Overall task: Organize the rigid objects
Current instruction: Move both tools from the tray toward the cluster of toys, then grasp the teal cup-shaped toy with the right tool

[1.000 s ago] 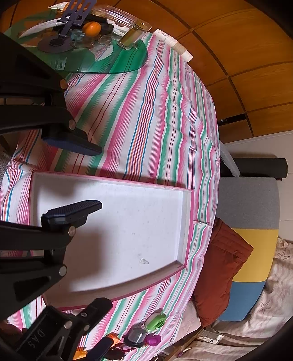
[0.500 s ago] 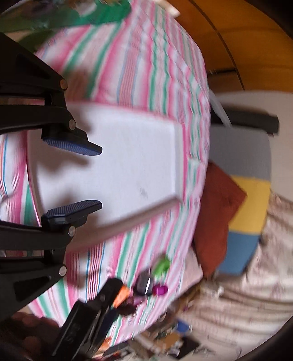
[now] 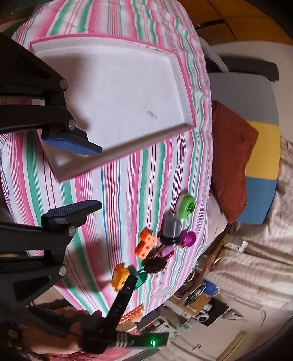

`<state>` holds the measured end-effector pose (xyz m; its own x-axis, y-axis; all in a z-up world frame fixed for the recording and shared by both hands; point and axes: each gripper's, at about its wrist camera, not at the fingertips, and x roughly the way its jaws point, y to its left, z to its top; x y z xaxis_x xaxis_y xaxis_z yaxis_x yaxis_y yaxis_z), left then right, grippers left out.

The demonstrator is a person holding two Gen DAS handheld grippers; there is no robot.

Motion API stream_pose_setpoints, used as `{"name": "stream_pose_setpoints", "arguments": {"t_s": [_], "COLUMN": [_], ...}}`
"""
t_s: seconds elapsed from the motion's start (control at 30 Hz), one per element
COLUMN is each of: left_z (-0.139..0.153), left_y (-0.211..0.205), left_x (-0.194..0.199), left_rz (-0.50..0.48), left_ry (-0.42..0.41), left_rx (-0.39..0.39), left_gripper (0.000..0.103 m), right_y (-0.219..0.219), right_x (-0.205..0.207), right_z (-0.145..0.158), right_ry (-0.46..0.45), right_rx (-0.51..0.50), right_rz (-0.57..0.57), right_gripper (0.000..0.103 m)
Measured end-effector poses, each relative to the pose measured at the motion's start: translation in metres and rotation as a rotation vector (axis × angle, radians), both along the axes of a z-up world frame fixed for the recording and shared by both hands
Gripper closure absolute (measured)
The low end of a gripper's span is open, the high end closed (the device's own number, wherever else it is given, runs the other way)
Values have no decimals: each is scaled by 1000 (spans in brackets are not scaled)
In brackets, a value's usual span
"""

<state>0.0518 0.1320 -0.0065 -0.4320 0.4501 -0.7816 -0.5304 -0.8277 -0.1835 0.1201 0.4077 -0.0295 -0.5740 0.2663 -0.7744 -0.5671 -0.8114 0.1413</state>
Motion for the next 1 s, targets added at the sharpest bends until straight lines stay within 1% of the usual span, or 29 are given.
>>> {"name": "stream_pose_setpoints", "arguments": {"t_s": [0.07,0.13,0.17,0.23,0.3,0.33,0.4,0.43,0.5,0.53,0.57,0.63,0.7,0.73,0.83,0.9,0.93,1.0], "left_z": [-2,-5,-7,-8,-9,-9,-9,-9,-11,-12,-14,-15,-15,-15,-15,-15,-16,-15], "left_y": [4,6,8,11,14,14,15,16,17,18,19,21,25,27,33,37,39,45], "left_x": [2,1,1,1,1,1,1,1,0,0,1,2,5,6,10,11,13,15], "left_rz": [-20,-29,-31,-35,-34,-37,-48,-52,-58,-62,-67,-73,-84,-90,-114,-126,-135,-156], "left_ry": [-20,-42,-52,-68,-73,-73,-77,-80,-97,-107,-116,-125,-125,-126,-136,-142,-145,-146], "left_rx": [9,12,10,6,1,3,9,12,22,29,37,37,36,36,38,32,30,29], "left_gripper": [62,62,62,62,62,62,62,62,62,62,62,62,62,62,62,62,62,62], "right_y": [19,26,24,9,-10,-20,-28,-24,-7,4,14,38,53,57,53,48,49,51], "right_x": [5,4,3,-1,-4,-6,-3,0,10,14,15,15,8,2,-11,-16,-16,-18], "right_z": [-12,-22,-25,-26,-22,-20,-15,-12,-3,0,2,2,1,-2,-10,-15,-18,-23], "right_ry": [-8,-18,-20,-6,15,32,57,71,97,97,88,67,56,34,-37,-53,-66,-77], "right_rx": [-47,-96,-114,-137,-152,-176,-200,-191,-134,-94,-63,-22,-19,-6,78,120,137,133], "right_rz": [-33,-17,2,72,172,241,294,283,201,156,116,52,70,93,155,195,201,187], "right_gripper": [17,20,20,20,20,21,21,21,21,20,15,12,12,11,11,11,11,11]}}
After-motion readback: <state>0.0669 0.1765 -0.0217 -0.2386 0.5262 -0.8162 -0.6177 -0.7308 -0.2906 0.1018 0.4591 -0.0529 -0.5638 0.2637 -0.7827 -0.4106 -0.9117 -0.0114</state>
